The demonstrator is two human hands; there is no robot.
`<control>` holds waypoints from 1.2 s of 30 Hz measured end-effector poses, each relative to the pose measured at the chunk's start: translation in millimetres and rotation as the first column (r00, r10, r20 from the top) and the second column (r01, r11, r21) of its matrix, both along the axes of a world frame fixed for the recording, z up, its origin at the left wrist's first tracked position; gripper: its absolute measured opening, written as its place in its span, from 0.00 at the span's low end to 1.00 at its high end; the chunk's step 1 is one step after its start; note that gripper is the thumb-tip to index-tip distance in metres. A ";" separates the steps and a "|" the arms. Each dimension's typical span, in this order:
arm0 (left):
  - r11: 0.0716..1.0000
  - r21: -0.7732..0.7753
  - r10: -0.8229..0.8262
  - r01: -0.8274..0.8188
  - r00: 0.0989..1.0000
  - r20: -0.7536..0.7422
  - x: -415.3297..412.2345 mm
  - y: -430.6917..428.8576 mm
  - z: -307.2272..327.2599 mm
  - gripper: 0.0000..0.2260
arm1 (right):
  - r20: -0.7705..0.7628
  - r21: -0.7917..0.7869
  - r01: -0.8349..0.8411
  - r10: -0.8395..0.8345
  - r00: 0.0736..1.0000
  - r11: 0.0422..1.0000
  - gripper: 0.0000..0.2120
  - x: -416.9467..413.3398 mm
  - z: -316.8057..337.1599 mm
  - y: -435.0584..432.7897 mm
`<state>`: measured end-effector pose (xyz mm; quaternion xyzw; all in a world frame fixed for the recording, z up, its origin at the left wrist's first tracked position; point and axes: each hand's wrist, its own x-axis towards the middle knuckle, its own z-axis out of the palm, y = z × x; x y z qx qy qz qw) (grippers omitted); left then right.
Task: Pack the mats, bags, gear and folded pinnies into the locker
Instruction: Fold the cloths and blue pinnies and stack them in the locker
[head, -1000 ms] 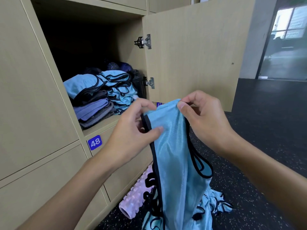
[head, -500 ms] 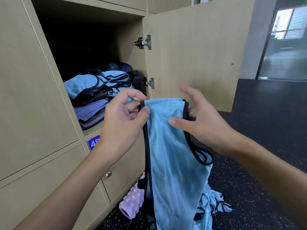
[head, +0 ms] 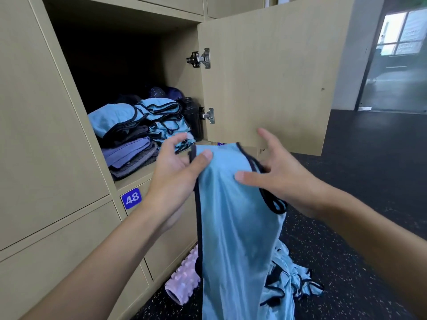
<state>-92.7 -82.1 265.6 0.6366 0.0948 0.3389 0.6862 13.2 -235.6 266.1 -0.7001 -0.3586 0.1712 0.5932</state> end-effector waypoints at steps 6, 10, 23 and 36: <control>0.986 0.166 0.014 -0.005 0.998 -0.054 -1.7 1.1 -15.8 0.37 | 0.068 0.059 0.012 -0.016 0.998 0.998 0.40 -2.3 -0.9 2.4; 0.963 0.247 -0.100 0.112 0.993 -0.062 -2.0 -11.0 -24.1 0.41 | 0.105 0.124 0.052 -0.065 0.992 0.991 0.38 2.8 -1.4 1.8; 0.993 0.097 0.055 -0.066 0.992 0.115 7.6 -4.2 -8.9 0.18 | 0.089 -0.024 -0.113 0.115 0.989 0.993 0.46 -0.9 -0.3 -2.6; 0.991 0.134 0.005 -0.003 1.000 -0.013 7.4 -16.8 -19.0 0.39 | 0.071 0.149 0.014 -0.024 0.997 0.989 0.44 5.3 -3.7 0.3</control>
